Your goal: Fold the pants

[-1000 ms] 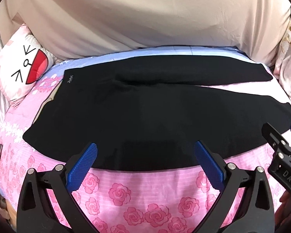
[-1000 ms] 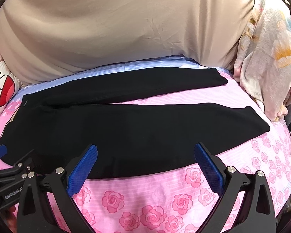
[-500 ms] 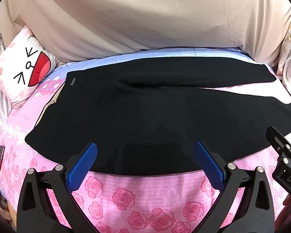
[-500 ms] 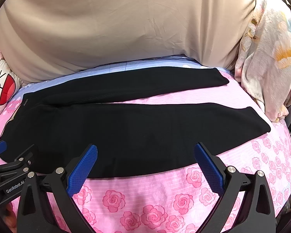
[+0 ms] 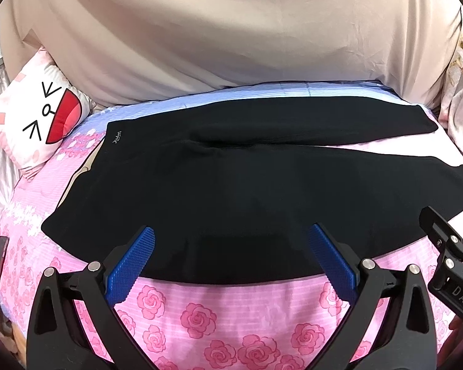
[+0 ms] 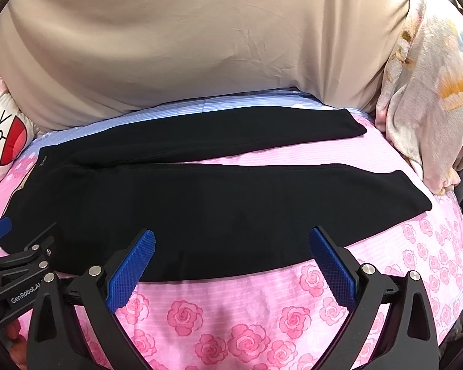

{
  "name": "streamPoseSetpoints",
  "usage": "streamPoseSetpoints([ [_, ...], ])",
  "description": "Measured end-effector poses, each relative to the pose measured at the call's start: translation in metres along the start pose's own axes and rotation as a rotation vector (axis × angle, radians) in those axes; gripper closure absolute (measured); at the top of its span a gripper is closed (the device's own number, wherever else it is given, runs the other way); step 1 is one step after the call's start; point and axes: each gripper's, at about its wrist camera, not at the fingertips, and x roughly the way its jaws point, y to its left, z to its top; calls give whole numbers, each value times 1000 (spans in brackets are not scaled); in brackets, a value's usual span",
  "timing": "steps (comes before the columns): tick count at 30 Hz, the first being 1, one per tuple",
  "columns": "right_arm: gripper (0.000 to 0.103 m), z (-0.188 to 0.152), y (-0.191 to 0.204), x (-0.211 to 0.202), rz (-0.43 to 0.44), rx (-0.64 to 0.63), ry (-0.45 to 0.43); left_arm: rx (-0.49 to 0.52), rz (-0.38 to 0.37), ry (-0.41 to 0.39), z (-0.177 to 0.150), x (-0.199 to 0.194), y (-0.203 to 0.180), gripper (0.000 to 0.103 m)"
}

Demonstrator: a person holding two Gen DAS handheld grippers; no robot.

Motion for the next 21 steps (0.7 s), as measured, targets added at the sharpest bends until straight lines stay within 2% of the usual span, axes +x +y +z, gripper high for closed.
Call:
streamPoseSetpoints([
  [21,5,0,0,2,2,2,10,34,10,19,3,7,-5,5],
])
